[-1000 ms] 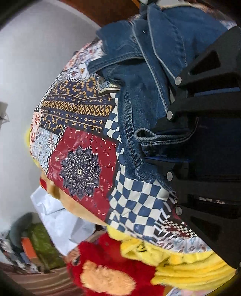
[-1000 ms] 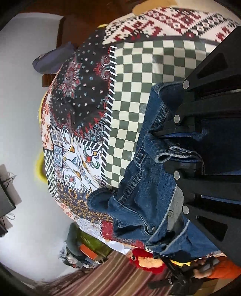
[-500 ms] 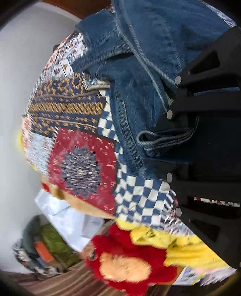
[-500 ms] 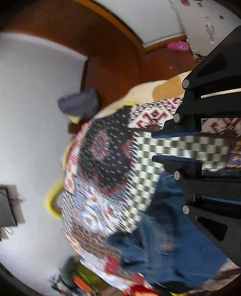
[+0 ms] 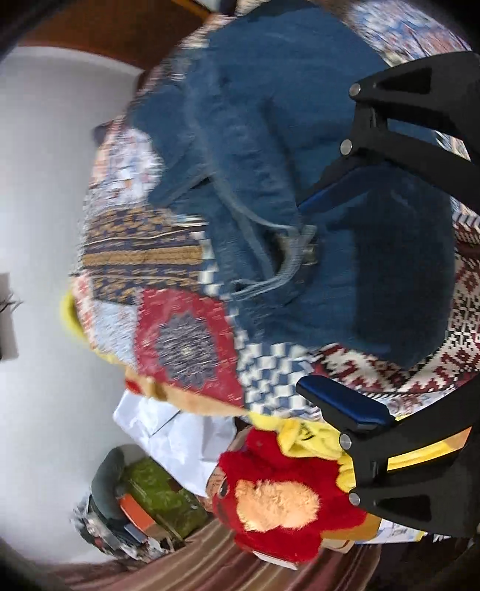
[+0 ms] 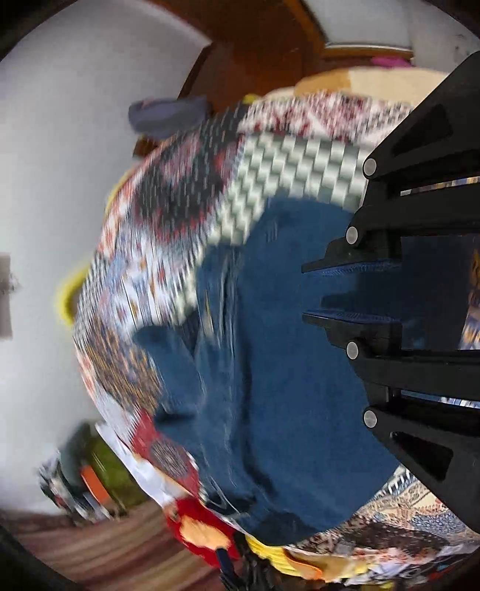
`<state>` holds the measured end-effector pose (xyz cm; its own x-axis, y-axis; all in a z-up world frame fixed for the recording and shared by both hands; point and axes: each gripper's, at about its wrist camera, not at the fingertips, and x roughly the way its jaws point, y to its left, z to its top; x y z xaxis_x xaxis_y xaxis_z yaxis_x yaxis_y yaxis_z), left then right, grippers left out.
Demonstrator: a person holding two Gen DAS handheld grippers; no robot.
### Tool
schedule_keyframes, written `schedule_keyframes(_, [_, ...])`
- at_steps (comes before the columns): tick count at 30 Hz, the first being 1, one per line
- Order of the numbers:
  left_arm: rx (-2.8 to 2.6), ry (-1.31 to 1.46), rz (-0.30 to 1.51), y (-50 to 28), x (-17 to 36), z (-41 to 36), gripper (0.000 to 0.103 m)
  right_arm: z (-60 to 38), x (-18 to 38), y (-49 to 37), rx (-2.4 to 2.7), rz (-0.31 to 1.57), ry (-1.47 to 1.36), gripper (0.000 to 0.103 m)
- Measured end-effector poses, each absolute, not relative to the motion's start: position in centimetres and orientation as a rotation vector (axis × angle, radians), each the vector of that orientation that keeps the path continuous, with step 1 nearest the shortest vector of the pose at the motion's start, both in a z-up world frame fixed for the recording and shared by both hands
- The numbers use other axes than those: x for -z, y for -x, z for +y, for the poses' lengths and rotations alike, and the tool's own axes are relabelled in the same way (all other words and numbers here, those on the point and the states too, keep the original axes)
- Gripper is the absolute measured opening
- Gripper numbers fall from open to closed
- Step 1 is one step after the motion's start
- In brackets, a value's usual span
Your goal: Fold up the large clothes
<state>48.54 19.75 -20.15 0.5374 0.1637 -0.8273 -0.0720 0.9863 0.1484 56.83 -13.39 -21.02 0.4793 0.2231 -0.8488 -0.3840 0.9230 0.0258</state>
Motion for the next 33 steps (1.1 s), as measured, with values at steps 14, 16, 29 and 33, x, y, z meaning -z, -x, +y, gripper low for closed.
schedule_keyframes(14, [-0.337,0.059,1.044,-55.2,25.4,25.1,0.092,-6.2,24.9,-62.8,-0.367,0.972,0.213,0.014])
schedule_keyframes(16, [-0.338,0.125,1.052,-55.8,25.7,26.4,0.093,-7.0,25.3,-63.8,-0.385,0.987,0.157,0.013])
schedule_keyframes(29, [-0.269,-0.019,0.921,-49.9,19.0,23.8,0.095,-11.7,22.5,-59.3,-0.319,0.99,0.142,0.014])
schedule_keyframes(33, [-0.203,-0.07,0.837,-47.5,15.7,21.0,0.096,-10.5,20.3,-57.1,-0.389,0.958,0.108,0.014])
